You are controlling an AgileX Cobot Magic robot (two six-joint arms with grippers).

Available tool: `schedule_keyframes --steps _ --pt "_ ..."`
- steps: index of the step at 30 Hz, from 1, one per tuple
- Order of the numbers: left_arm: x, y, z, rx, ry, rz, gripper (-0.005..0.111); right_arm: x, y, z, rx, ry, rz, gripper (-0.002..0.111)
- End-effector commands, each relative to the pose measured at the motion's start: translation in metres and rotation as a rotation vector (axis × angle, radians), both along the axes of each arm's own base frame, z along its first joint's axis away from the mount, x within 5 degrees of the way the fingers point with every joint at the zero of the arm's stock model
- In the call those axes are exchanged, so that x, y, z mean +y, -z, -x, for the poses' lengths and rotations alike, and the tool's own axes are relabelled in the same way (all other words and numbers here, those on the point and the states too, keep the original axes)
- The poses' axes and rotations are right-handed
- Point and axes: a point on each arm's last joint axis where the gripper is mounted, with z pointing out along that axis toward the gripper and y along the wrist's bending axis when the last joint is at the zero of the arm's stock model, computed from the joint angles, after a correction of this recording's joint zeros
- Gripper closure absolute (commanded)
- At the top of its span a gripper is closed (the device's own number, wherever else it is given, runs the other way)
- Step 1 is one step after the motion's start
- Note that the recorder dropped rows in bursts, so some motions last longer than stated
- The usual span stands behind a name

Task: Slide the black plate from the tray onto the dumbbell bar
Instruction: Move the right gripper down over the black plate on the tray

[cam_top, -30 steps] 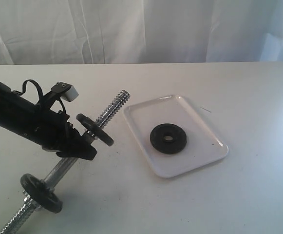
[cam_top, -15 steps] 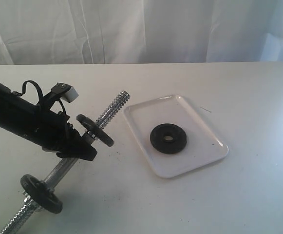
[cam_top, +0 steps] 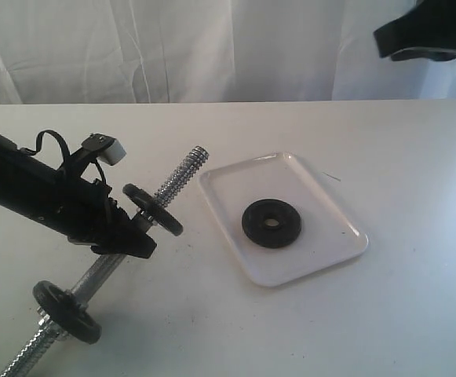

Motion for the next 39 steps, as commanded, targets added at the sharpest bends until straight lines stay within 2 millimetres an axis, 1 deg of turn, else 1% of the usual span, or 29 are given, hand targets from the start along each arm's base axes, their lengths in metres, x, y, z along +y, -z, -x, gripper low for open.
schedule_keyframes --steps 1,3,5,6,7,10,13,17,20,22,27,30,33,39 --pt "-0.009 -0.032 0.003 -0.009 -0.015 0.158 0.107 0.020 0.031 -0.041 0.149 -0.137 0.022 0.063" --pt "-0.009 -0.032 0.003 -0.009 -0.015 0.158 0.107 0.025 0.049 -0.056 0.234 -0.148 0.019 0.035" --pt "-0.009 -0.032 0.003 -0.009 -0.015 0.158 0.107 0.028 0.068 -0.067 0.295 -0.146 0.027 0.015" --pt "-0.008 -0.032 0.003 -0.010 -0.016 0.157 0.107 0.031 0.079 -0.072 0.336 -0.148 0.029 0.007" --pt "-0.008 -0.032 0.003 -0.010 -0.016 0.157 0.107 0.033 0.087 -0.075 0.364 -0.146 0.028 0.003" --pt "-0.008 -0.032 0.003 -0.010 -0.022 0.155 0.107 0.044 0.114 -0.085 0.447 -0.154 0.028 0.003" --pt "-0.008 -0.032 0.003 -0.010 -0.022 0.155 0.107 0.061 0.135 -0.090 0.492 -0.183 0.036 0.003" --pt "-0.008 -0.031 0.003 -0.010 -0.021 0.154 0.107 0.079 0.155 -0.089 0.535 -0.232 0.069 0.003" --pt "-0.008 -0.031 0.003 -0.010 -0.019 0.152 0.107 0.090 0.166 -0.090 0.549 -0.276 0.150 0.003" --pt "-0.008 -0.031 0.003 -0.010 -0.019 0.152 0.107 0.097 0.167 -0.091 0.542 -0.309 0.211 0.003" --pt "-0.008 -0.031 0.003 -0.002 -0.025 0.151 0.107 0.113 0.161 -0.100 0.457 -0.354 0.306 0.003" --pt "-0.008 -0.030 0.004 0.016 -0.025 0.143 0.107 0.119 0.156 -0.100 0.436 -0.368 0.306 0.003" --pt "-0.008 -0.030 0.004 0.021 -0.026 0.141 0.107 0.120 0.151 -0.102 0.422 -0.368 0.302 0.003" --pt "-0.007 -0.030 0.004 0.016 -0.032 0.137 0.107 0.122 0.149 -0.101 0.426 -0.363 0.272 0.003"
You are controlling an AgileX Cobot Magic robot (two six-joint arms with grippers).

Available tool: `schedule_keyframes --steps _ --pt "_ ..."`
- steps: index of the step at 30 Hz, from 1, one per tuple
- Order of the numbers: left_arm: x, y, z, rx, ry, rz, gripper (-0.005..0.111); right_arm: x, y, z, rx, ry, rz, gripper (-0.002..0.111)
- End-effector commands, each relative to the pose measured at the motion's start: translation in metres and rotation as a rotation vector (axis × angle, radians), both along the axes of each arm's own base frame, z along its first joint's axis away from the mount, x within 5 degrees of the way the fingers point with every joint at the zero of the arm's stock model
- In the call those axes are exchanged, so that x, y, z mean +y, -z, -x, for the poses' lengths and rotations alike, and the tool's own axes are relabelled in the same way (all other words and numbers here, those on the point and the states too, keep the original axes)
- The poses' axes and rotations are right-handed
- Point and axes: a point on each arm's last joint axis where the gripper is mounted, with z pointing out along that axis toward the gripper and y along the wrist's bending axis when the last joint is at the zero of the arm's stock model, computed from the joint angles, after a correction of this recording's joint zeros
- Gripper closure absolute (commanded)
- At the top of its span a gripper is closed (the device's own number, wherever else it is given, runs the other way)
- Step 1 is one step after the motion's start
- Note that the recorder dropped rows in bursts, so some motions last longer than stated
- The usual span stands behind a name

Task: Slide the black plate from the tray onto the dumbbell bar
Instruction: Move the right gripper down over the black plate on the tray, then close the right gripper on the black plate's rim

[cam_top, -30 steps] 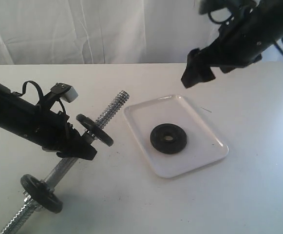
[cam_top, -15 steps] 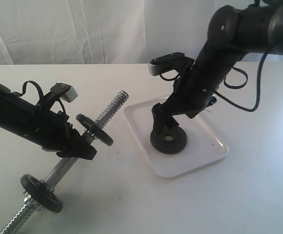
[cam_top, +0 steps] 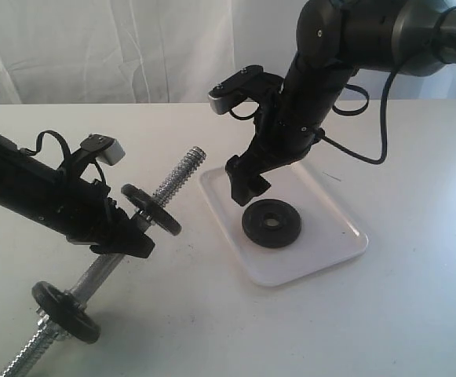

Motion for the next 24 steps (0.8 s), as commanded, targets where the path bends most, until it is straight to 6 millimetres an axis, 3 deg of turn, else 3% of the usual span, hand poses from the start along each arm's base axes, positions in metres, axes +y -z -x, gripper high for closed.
schedule_keyframes --steps 1,12,24 --pt "-0.008 -0.031 0.004 0.003 -0.012 0.149 0.107 0.001 -0.002 0.000 -0.003 0.002 -0.010 0.003" --pt "-0.008 -0.031 0.004 0.003 -0.012 0.149 0.107 0.002 -0.001 -0.002 -0.013 0.000 -0.010 0.003" --pt "-0.008 -0.031 0.004 0.009 -0.018 0.150 0.107 0.005 0.037 -0.014 0.015 -0.013 0.046 0.003"
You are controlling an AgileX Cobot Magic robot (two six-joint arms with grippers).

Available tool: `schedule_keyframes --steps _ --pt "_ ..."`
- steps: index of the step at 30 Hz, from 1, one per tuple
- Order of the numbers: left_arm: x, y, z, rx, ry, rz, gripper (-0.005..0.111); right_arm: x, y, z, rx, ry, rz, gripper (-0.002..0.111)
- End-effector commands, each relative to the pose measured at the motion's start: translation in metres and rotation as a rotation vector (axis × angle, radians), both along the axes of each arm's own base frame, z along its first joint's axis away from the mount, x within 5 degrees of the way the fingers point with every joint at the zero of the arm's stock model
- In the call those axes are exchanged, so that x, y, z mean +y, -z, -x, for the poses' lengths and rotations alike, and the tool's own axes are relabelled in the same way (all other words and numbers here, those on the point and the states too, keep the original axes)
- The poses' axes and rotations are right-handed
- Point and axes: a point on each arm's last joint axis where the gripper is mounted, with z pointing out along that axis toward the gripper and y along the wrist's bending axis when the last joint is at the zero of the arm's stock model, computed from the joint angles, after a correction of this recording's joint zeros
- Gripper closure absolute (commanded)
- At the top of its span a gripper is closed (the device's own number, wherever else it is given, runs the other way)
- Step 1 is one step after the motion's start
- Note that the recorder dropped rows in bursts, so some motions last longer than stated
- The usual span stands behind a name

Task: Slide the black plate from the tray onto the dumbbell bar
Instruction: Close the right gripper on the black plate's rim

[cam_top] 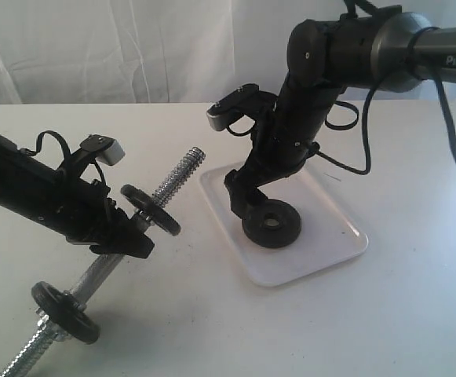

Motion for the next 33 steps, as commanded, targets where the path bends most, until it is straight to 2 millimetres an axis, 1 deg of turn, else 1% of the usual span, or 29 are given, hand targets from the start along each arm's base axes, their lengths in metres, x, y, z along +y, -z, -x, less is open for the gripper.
schedule_keyframes --steps 1,13,20,33 --pt "-0.009 -0.031 0.004 0.007 -0.014 0.154 0.107 0.001 0.012 -0.006 -0.022 -0.016 0.028 0.003" --pt "-0.009 -0.031 0.004 0.009 -0.015 0.154 0.107 0.001 0.046 -0.016 -0.007 -0.035 0.091 0.003" --pt "-0.008 -0.031 0.004 0.008 -0.012 0.151 0.107 0.003 0.048 -0.020 -0.053 -0.030 0.072 0.003" --pt "-0.008 -0.031 0.004 0.008 -0.013 0.151 0.107 0.004 0.048 -0.020 -0.051 -0.015 0.060 0.003"
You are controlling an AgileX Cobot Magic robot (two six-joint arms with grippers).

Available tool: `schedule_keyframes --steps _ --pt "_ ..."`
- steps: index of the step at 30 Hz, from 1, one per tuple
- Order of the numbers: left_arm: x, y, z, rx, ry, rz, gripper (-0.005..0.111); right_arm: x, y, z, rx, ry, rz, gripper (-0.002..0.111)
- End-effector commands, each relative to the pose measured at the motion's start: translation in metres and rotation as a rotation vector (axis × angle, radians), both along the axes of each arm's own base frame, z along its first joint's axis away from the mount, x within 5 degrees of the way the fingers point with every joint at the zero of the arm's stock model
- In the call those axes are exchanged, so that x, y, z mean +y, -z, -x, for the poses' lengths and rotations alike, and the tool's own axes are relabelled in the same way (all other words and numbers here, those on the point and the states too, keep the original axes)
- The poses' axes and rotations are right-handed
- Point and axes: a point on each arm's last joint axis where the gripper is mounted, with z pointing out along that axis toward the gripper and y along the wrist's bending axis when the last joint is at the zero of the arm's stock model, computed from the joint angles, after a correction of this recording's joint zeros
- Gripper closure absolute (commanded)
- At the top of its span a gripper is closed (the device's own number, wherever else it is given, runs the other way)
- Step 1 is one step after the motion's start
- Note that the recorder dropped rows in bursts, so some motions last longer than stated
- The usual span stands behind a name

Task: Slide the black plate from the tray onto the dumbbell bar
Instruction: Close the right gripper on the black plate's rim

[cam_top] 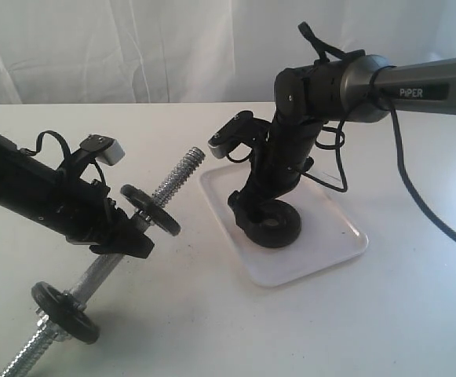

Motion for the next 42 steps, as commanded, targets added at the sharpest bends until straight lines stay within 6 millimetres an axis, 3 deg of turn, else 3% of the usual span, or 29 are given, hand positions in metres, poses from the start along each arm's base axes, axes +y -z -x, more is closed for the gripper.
schedule_keyframes --steps 1,11,31,42 --pt "-0.009 -0.031 0.004 0.005 -0.011 0.152 0.107 0.001 0.000 -0.001 -0.006 0.002 -0.006 0.003" --pt "-0.008 -0.031 0.003 -0.004 -0.025 0.143 0.107 0.000 0.024 0.000 0.071 -0.001 0.033 0.003" --pt "-0.008 -0.031 0.003 -0.004 -0.025 0.143 0.107 -0.004 0.026 0.009 0.168 0.013 0.086 0.003" --pt "-0.008 -0.031 0.003 -0.004 -0.025 0.143 0.107 -0.003 0.025 0.005 0.126 0.053 0.062 0.003"
